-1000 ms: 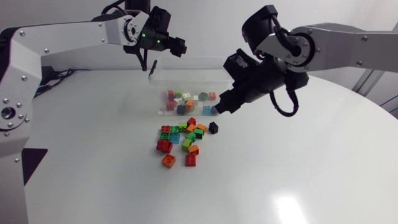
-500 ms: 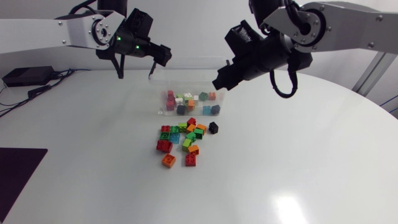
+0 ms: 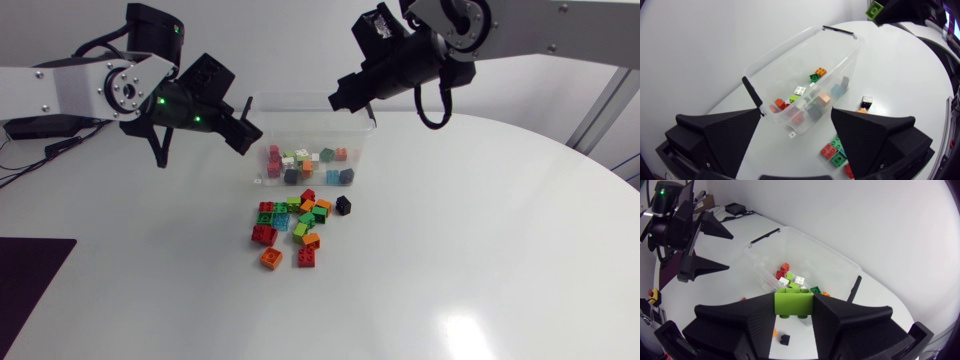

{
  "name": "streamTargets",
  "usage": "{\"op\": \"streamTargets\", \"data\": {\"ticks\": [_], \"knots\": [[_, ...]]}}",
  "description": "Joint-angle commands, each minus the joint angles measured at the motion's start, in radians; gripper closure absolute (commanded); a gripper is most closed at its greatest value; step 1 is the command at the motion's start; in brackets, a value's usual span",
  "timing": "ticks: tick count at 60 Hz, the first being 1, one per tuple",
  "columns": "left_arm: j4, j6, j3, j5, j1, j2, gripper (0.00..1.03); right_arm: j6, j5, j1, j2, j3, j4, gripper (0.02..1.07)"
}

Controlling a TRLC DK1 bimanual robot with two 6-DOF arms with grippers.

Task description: Place the duplo bricks in the container

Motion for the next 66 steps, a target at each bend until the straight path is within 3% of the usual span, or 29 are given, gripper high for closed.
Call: {"op": "streamTargets", "data": {"ticks": [1, 45, 49, 55, 59, 66], "knots": [[-0.018, 0.053, -0.049, 0.021, 0.003, -0.034, 0.05, 0.016, -0.012, -0.006, 0.05, 0.049, 0.025, 0.71], [-0.068, 0.302, -0.233, 0.164, 0.037, -0.054, 0.05, 0.015, -0.042, -0.065, 0.371, 0.325, 0.066, 0.69], [-0.068, 0.343, -0.245, 0.182, 0.049, -0.05, 0.05, 0.015, -0.037, -0.065, 0.383, 0.338, 0.063, 0.54], [-0.071, 0.402, -0.25, 0.198, 0.061, -0.022, 0.05, 0.012, -0.034, -0.063, 0.386, 0.352, 0.049, 0.21], [-0.071, 0.443, -0.253, 0.213, 0.075, -0.002, 0.05, 0.01, -0.034, -0.065, 0.371, 0.346, 0.045, 0.13], [-0.075, 0.527, -0.265, 0.233, 0.087, 0.028, 0.05, 0.004, -0.037, -0.068, 0.324, 0.311, 0.045, 0.11]]}}
